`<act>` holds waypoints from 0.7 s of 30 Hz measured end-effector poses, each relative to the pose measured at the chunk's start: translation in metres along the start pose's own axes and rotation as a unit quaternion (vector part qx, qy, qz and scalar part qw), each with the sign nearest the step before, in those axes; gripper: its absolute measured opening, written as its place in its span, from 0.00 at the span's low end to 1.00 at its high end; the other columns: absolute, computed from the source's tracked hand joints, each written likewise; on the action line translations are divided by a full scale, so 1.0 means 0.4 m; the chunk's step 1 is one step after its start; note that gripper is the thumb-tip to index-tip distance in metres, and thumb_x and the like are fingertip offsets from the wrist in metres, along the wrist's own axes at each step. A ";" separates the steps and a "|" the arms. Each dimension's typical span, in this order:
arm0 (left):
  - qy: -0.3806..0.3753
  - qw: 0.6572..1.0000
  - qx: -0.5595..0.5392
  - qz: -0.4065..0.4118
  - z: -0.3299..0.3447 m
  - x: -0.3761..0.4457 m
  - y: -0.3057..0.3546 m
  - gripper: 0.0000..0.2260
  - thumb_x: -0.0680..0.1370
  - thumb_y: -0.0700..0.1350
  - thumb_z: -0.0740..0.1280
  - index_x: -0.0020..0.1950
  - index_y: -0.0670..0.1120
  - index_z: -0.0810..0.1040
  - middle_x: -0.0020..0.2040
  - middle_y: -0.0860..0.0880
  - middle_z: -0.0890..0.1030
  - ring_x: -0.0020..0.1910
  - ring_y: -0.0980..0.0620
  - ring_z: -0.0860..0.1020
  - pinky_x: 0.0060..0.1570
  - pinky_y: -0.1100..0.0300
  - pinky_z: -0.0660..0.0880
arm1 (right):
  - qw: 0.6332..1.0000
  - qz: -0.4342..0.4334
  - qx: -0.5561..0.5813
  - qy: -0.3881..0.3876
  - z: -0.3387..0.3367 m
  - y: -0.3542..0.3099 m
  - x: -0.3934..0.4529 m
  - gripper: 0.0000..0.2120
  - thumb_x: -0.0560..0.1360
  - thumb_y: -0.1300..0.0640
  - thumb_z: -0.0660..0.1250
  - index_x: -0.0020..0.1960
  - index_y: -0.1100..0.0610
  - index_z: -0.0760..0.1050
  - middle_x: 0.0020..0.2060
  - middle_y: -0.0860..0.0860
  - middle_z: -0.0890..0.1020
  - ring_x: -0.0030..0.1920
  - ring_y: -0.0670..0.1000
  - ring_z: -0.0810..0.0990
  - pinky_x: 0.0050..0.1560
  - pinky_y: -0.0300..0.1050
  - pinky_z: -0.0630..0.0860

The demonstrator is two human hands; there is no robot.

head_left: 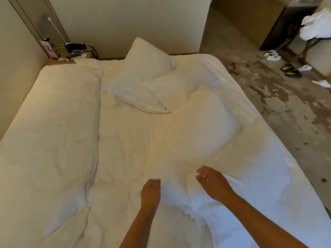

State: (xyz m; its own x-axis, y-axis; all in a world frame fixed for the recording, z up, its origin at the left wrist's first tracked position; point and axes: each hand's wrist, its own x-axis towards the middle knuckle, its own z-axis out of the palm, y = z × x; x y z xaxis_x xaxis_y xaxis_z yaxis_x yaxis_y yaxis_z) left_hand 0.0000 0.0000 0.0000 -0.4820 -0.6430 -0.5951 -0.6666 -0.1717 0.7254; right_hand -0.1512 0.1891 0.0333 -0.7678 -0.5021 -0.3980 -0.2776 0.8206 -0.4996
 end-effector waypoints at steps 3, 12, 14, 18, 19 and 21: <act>0.039 0.998 0.011 0.045 0.125 0.059 0.133 0.11 0.82 0.47 0.64 0.58 0.44 0.81 0.56 0.45 0.83 0.57 0.43 0.80 0.56 0.56 0.73 | 0.998 -0.030 -0.035 0.036 -0.056 0.041 0.161 0.21 0.81 0.46 0.67 0.72 0.51 0.73 0.67 0.53 0.77 0.65 0.55 0.79 0.62 0.48 0.76; 0.008 0.965 0.255 0.059 0.219 0.353 0.241 0.32 0.78 0.65 0.64 0.78 0.50 0.64 0.72 0.44 0.70 0.72 0.43 0.69 0.69 0.46 0.70 | 0.992 -0.012 -0.123 -0.008 -0.014 0.145 0.459 0.47 0.76 0.30 0.64 0.85 0.44 0.45 0.85 0.51 0.42 0.84 0.58 0.46 0.77 0.60 0.64; -0.006 0.960 0.279 0.016 0.214 0.410 0.217 0.38 0.75 0.69 0.64 0.79 0.50 0.61 0.73 0.44 0.69 0.73 0.41 0.68 0.70 0.42 0.69 | 0.991 -0.024 -0.133 0.001 0.019 0.162 0.480 0.47 0.76 0.28 0.63 0.85 0.43 0.45 0.85 0.50 0.41 0.84 0.57 0.45 0.76 0.60 0.66; -0.014 0.964 0.259 -0.062 0.210 0.482 0.155 0.50 0.67 0.77 0.65 0.81 0.53 0.55 0.73 0.45 0.69 0.74 0.41 0.67 0.71 0.40 0.66 | 0.989 -0.042 -0.141 0.022 0.054 0.176 0.511 0.46 0.75 0.26 0.61 0.85 0.41 0.47 0.85 0.48 0.43 0.84 0.56 0.47 0.71 0.60 0.72; -0.013 0.966 0.251 -0.065 0.213 0.494 0.141 0.52 0.66 0.78 0.65 0.81 0.52 0.55 0.72 0.45 0.70 0.73 0.41 0.68 0.71 0.41 0.67 | 0.988 -0.046 -0.147 0.026 0.061 0.178 0.515 0.45 0.75 0.26 0.60 0.84 0.41 0.47 0.85 0.48 0.43 0.84 0.56 0.47 0.70 0.60 0.73; -0.001 0.966 0.252 -0.052 0.217 0.509 0.116 0.51 0.65 0.78 0.65 0.78 0.50 0.59 0.70 0.45 0.73 0.70 0.41 0.72 0.66 0.45 0.71 | 0.985 -0.050 -0.159 0.034 0.072 0.179 0.518 0.45 0.75 0.26 0.60 0.84 0.40 0.47 0.85 0.48 0.44 0.84 0.56 0.48 0.68 0.60 0.75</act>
State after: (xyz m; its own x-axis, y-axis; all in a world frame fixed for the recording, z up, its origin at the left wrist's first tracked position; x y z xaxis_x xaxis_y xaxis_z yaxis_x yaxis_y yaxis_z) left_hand -0.1785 -0.0743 -0.1176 -0.3982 -0.6411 -0.6561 -0.9036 0.1510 0.4009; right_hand -0.3135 0.1359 -0.1072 -0.7613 -0.5744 -0.3009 -0.5130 0.8173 -0.2623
